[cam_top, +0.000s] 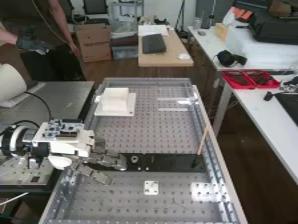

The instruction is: Grab the smaller nut and place it in the white container

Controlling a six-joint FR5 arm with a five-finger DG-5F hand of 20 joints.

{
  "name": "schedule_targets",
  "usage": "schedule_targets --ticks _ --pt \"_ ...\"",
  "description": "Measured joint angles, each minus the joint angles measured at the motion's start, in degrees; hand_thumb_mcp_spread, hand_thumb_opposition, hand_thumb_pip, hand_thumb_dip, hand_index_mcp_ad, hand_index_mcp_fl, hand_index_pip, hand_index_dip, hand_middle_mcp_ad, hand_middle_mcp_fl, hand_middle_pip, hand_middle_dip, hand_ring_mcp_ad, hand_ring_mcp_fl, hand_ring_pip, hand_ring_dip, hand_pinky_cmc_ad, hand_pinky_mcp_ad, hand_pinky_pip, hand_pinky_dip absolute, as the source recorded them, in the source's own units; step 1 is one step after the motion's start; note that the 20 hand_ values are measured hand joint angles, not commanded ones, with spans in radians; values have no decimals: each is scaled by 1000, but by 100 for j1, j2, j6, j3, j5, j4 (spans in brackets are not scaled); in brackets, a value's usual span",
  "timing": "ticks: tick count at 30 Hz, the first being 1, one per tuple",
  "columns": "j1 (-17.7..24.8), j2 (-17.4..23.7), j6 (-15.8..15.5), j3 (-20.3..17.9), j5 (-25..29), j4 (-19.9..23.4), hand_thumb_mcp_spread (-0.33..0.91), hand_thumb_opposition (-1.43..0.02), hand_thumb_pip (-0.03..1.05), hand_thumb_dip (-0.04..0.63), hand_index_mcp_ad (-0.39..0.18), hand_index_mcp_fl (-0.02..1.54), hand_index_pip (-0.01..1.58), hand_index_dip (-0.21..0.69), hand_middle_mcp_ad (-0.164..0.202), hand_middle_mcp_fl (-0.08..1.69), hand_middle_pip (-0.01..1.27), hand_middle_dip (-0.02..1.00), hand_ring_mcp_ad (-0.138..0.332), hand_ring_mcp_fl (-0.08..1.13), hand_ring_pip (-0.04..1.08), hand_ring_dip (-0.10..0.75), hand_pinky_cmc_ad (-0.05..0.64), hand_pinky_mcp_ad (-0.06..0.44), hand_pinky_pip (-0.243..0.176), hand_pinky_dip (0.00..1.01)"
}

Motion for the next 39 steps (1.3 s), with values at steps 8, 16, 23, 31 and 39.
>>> schedule_targets --ticks 8,16,23,31,39 --pt "8 3 15 2 23 -13 494 -935 599 216 -255 330 1525 17 59 133 129 298 93 19 105 152 380 300 17 222" --pt "26 -8 53 9 35 3 492 -948 595 216 -257 354 1520 19 59 136 129 298 93 19 103 152 379 300 17 222" --pt "25 -14 64 28 24 4 494 -956 595 215 -257 363 1520 19 59 148 129 302 89 19 103 152 380 300 17 222" --pt "23 -23 71 46 2 12 494 -956 581 215 -253 382 1520 19 59 168 129 298 89 16 103 152 380 300 17 222" --pt "34 -17 102 79 -20 23 487 -974 578 171 -253 417 1524 19 59 168 129 298 89 16 103 152 379 300 17 222"
